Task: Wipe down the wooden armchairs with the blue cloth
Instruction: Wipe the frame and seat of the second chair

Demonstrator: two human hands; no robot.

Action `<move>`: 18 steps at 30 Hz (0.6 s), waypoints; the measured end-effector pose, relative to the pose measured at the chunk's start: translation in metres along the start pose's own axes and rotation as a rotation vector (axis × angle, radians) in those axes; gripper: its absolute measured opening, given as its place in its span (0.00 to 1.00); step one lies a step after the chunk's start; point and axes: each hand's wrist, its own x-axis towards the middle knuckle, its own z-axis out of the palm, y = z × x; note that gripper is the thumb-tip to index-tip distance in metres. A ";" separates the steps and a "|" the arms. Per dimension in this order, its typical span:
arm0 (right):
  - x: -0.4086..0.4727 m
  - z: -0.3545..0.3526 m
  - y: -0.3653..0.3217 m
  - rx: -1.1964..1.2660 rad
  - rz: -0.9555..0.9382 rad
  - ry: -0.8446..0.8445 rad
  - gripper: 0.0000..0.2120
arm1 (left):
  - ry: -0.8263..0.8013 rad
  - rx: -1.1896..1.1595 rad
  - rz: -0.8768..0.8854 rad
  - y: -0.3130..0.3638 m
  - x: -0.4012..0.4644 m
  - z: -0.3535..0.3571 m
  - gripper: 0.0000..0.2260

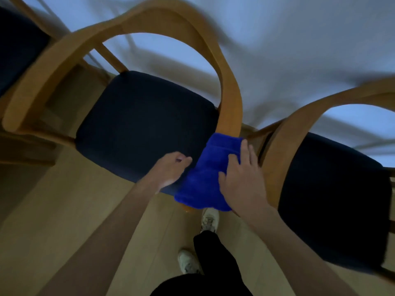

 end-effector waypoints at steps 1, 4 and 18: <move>0.000 0.006 -0.004 0.194 0.032 -0.038 0.28 | -0.069 -0.087 -0.019 -0.005 -0.006 0.010 0.14; -0.004 0.027 -0.014 0.816 0.206 -0.068 0.37 | -0.171 -0.339 0.034 -0.020 -0.022 0.038 0.24; 0.017 0.077 -0.049 1.225 0.545 0.407 0.31 | -0.215 -0.312 0.439 0.023 0.009 0.039 0.13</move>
